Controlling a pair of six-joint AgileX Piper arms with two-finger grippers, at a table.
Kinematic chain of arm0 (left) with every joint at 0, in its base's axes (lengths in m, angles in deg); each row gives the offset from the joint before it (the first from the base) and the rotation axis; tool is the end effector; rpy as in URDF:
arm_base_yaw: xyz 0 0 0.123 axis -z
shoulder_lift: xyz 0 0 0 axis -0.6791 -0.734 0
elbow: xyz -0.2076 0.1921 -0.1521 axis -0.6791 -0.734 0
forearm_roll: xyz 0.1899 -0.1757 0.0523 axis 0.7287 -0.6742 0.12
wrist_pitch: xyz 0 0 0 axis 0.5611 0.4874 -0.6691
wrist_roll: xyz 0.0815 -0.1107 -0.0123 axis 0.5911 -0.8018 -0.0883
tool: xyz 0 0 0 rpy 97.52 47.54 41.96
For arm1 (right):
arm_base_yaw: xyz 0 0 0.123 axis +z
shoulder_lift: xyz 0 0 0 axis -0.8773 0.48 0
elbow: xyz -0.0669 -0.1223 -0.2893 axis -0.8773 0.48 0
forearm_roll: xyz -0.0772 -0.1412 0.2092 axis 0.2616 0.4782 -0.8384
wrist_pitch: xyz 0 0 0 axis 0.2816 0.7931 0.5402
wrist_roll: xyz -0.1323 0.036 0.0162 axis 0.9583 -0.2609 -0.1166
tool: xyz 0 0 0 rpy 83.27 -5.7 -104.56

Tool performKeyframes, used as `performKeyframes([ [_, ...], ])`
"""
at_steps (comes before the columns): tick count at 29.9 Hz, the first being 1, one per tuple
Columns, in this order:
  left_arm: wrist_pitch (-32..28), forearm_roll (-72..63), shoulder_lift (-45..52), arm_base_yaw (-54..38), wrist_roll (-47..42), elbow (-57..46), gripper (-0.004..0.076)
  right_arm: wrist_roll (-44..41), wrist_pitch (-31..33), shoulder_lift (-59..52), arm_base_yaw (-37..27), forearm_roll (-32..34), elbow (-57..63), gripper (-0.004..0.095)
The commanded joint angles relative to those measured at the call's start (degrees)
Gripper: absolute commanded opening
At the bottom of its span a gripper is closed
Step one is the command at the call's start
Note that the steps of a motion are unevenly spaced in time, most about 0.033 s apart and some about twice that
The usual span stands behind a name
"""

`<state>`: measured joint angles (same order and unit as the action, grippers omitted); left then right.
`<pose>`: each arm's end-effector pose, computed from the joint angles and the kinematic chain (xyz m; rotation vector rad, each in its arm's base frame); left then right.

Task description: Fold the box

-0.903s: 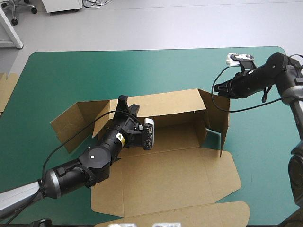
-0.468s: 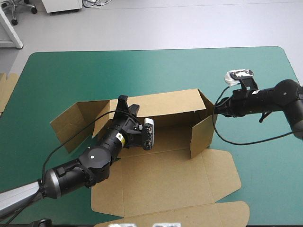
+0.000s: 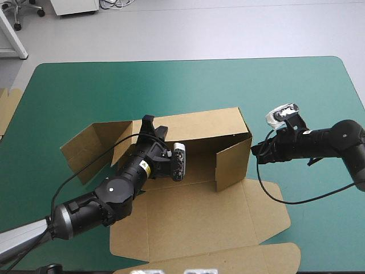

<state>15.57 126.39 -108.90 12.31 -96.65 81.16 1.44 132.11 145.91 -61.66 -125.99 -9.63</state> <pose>0.2355 -0.2112 0.3169 1.5924 1.2158 0.7233 0.2728 0.0765 0.3030 -0.7039 2.3397 0.5963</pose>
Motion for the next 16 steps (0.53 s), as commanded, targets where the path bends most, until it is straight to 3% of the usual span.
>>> performKeyframes([
  [1, 1.45, 1.24, 1.12, 0.36, 0.01, 1.13, -0.001, 2.55, 1.43, -1.8, -0.07, -3.32, -1.18, 0.0292],
  [5, 1.45, 1.24, 1.12, 0.36, 0.01, 1.13, -0.001, 8.51, 2.54, -1.8, -0.07, -5.74, -1.18, 0.0331],
  [12, 1.45, 1.24, 1.12, 0.36, 0.01, 1.13, -0.001, 9.84, 0.93, -1.8, -0.07, -6.43, -1.18, 0.0533],
  [16, 1.45, 1.24, 1.12, 0.36, 0.01, 1.13, -0.001, 10.78, 0.55, -1.8, -0.07, -7.29, -1.18, 0.0569],
])
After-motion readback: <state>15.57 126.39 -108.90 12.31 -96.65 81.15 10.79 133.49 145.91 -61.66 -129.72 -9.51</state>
